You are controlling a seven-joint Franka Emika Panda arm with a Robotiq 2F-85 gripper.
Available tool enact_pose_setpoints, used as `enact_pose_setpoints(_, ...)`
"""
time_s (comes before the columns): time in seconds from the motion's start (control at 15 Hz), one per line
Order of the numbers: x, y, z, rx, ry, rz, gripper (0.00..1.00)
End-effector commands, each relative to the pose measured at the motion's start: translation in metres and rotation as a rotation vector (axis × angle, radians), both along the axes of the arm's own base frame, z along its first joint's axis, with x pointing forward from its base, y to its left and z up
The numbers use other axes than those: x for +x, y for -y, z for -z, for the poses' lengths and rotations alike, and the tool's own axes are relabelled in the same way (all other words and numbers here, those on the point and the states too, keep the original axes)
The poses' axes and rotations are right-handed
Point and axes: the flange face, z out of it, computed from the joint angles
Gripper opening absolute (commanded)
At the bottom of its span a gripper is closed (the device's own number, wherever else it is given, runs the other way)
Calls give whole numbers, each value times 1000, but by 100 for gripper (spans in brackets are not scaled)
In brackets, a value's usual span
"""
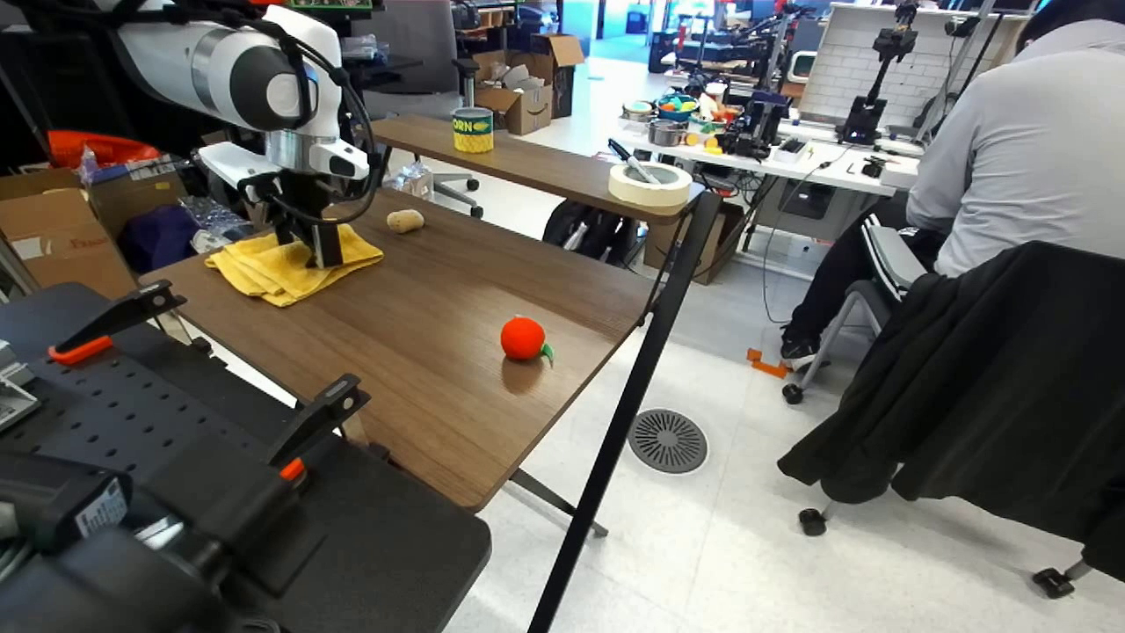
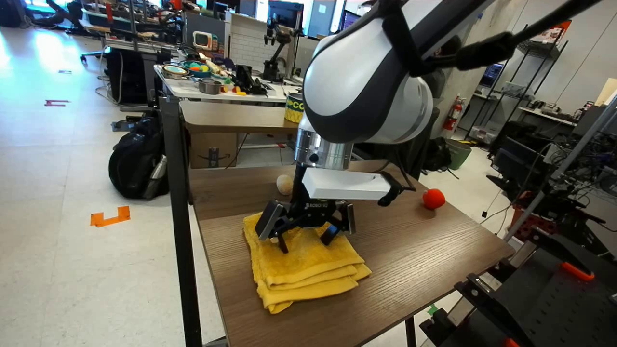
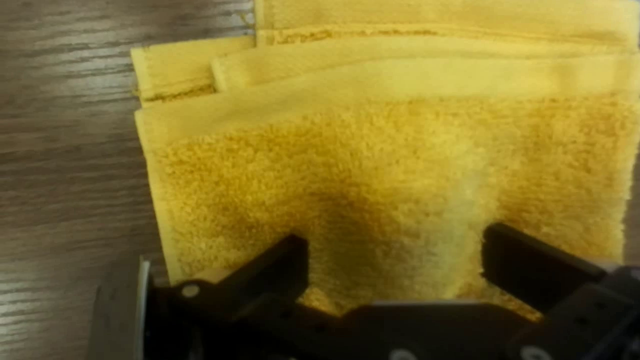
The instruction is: Use the yellow towel to wipe the table, then move the brown object to the right corner closest to you
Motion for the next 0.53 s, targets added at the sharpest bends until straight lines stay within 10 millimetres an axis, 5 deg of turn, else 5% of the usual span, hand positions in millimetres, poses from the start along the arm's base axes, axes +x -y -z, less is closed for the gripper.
enact_pose_setpoints(0.0, 1, 3, 18, -65, 16, 37, 100)
enact_pose_setpoints(0.2, -1, 52, 57, -146, -6, 172, 100)
enact_pose_setpoints(0.47, 14, 109, 50, -97, 21, 385, 100)
